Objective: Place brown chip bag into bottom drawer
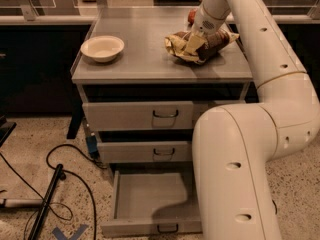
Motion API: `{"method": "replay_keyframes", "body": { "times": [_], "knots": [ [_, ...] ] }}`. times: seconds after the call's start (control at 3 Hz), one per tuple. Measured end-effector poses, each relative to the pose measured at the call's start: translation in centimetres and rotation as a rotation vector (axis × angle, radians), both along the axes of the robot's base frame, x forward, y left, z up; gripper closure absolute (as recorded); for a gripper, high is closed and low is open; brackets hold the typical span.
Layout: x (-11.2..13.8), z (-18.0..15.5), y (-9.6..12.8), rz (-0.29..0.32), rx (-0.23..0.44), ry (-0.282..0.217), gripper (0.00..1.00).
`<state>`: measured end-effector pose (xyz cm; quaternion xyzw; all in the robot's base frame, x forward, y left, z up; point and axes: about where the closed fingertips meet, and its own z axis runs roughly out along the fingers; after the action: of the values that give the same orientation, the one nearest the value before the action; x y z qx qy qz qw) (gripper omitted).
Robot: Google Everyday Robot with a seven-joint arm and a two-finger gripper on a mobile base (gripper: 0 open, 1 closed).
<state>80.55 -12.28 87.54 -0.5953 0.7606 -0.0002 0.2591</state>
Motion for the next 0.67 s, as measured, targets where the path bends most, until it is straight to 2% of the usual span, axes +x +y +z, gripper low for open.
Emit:
{"method": "replay_keyframes", "body": {
  "times": [0.33,0.67],
  "knots": [
    [-2.7,2.1,-1.6,-0.029,0.025,0.017,1.00],
    [-6.7,8.2,-5.2,-0.140,0.107,-0.077,1.00]
  ]
}}
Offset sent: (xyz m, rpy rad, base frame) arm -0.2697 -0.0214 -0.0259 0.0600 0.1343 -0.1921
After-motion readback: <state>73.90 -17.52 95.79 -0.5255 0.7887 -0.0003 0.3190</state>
